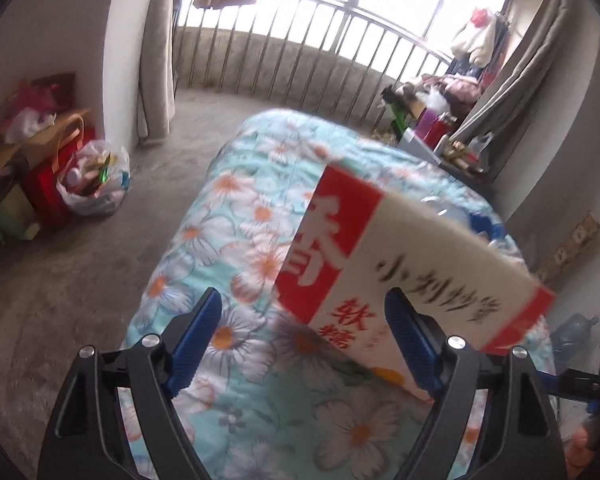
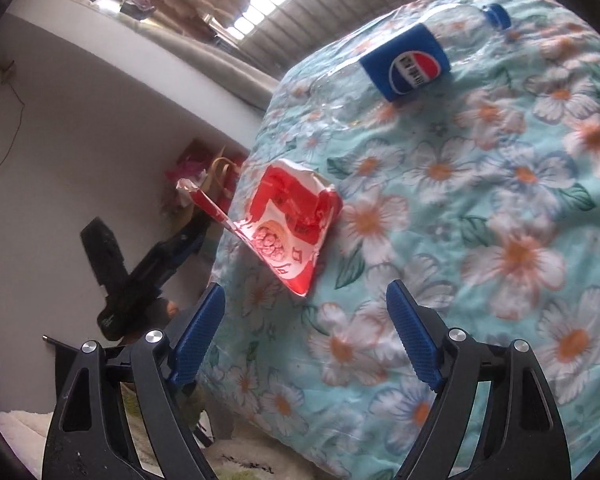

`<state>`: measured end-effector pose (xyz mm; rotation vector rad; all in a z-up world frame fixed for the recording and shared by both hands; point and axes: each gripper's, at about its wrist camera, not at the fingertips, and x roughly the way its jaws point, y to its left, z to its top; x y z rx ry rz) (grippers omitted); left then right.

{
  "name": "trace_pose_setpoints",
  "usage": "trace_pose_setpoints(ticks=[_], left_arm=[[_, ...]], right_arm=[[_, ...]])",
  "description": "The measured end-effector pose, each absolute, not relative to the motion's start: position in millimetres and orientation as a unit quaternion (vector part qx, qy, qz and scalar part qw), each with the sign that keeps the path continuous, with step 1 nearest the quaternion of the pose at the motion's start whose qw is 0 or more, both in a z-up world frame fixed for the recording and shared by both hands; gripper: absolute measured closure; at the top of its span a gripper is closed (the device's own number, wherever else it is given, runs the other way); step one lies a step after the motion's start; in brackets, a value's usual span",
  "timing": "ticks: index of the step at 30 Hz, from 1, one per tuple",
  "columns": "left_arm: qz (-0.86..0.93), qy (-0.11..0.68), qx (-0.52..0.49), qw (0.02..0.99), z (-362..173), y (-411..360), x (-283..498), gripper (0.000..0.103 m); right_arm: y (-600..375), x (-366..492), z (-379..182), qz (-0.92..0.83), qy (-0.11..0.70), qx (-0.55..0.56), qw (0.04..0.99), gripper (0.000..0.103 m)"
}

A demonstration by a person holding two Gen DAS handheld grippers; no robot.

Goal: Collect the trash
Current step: 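Grasp the red-and-white candy bag with the left tool while the right tool approaches the Pepsi bottle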

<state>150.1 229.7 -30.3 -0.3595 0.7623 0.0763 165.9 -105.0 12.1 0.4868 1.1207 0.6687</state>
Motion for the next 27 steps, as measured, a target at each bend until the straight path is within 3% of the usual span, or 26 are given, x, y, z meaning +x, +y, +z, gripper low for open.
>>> trace_pose_setpoints(ticks=[5, 16, 19, 22, 27], left_arm=[[0.04, 0.403, -0.181, 0.896, -61, 228, 167, 0.022], [0.039, 0.404, -0.139, 0.903, -65, 214, 174, 0.022], [0.027, 0.412, -0.135, 0.901, -67, 209, 176, 0.022], [-0.004, 0.428, -0.15, 0.891, -67, 204, 177, 0.029], [-0.067, 0.435, -0.217, 0.871, -67, 201, 173, 0.037]], right_arm=[[-89, 188, 6, 0.318, 0.528, 0.234, 0.752, 0.021], [-74, 256, -32, 0.277, 0.557, 0.28, 0.731, 0.022], [-62, 266, -37, 0.268, 0.575, 0.259, 0.728, 0.031], [-52, 264, -39, 0.26, 0.578, 0.246, 0.733, 0.066], [-58, 255, -44, 0.256, 0.581, 0.282, 0.719, 0.074]])
